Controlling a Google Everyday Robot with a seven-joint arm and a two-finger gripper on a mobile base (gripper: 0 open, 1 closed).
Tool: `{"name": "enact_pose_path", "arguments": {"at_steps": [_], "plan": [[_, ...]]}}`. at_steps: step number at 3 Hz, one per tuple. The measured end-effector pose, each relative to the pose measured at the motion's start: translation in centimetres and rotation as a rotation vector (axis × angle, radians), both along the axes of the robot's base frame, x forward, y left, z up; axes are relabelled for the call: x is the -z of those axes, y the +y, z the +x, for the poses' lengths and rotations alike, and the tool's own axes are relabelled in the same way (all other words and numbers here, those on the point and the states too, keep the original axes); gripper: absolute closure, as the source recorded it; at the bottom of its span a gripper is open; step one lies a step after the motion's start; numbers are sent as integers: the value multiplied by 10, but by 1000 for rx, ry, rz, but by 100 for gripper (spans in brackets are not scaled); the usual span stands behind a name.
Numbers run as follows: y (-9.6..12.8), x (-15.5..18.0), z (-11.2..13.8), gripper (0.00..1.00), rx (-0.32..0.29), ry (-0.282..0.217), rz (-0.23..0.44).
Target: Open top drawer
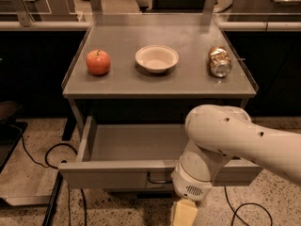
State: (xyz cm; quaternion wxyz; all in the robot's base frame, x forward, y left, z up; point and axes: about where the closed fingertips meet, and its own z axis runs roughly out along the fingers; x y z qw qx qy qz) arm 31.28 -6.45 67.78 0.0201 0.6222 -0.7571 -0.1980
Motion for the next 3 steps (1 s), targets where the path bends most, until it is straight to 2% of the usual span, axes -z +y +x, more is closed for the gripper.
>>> {"name": "enact_pose_path", "arguments": {"at_steps": [1,2,3], "plan": [[8,-8,6,0,-15,-25,25],[20,-32,13,0,-44,-77,50],[20,-33,13,0,-46,-81,51]]}}
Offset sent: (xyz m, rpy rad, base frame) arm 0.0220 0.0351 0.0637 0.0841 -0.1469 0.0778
